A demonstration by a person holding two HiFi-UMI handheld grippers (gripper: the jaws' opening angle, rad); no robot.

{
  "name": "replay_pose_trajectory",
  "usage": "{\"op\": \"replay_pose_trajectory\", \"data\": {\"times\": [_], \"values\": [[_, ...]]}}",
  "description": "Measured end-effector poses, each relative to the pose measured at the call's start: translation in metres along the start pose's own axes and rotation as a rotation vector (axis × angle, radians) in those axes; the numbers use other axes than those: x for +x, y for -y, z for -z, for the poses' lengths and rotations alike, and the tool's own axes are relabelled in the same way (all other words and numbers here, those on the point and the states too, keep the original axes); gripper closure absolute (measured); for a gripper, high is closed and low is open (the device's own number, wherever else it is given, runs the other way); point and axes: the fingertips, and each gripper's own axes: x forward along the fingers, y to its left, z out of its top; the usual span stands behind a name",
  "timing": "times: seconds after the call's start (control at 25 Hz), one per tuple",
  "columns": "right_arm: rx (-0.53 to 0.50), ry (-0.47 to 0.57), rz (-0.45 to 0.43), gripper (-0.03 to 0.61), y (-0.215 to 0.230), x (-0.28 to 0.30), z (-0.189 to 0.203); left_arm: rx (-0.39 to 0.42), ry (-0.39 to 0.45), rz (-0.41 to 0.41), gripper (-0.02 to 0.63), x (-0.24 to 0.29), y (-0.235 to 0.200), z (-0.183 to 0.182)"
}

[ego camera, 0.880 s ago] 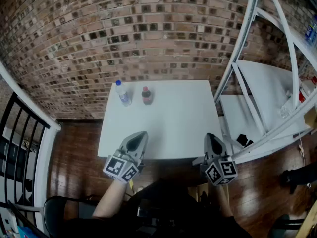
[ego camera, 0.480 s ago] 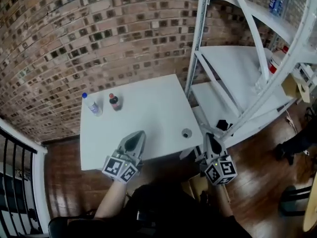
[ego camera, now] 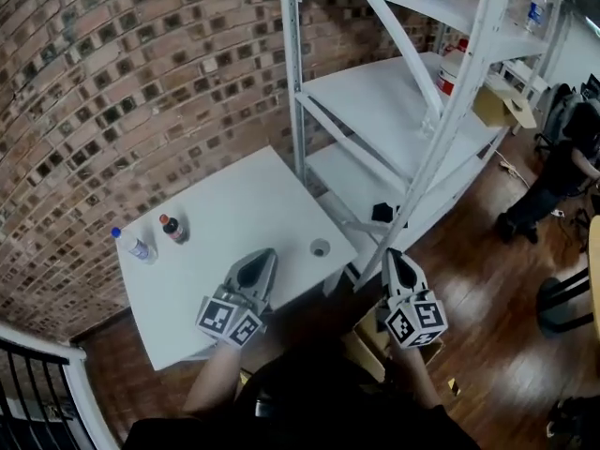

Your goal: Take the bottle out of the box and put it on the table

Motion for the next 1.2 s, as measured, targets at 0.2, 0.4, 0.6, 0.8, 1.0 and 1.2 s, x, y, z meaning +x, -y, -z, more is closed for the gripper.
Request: {"op": "replay_pose_trajectory", "data": {"times": [0.2, 0.4, 0.6, 0.8, 1.0, 1.2], "values": [[-0.014, 0.039, 0.122, 0.574, 0.007, -0.031, -0.006, -0.024, -0.017, 0.125, 0.612, 0.018, 0.009, 0.001], [-0.028, 0.063, 0.299, 0.574, 0.017, -0.084, -0.006, -0.061, -0.036, 0.273, 0.612, 0.037, 0.029, 0.007], [-0.023, 0.089, 0.497, 0.574, 0.028, -0.152, -0.006, -0.104, -0.061, 0.438, 0.612, 0.053, 0.068, 0.016], [-0.015, 0.098, 0.656, 0.574, 0.02, -0.219, 0.003, -0.128, -0.107, 0.578, 0.612, 0.053, 0.112, 0.03], [0.011, 0.124, 0.792, 0.574, 0.008, -0.289, 0.017, -0.143, -0.141, 0.702, 0.612, 0.042, 0.158, 0.041], [0.051, 0.135, 0.869, 0.574, 0.004, -0.328, 0.031, -0.142, -0.194, 0.764, 0.612, 0.03, 0.188, 0.058]]}}
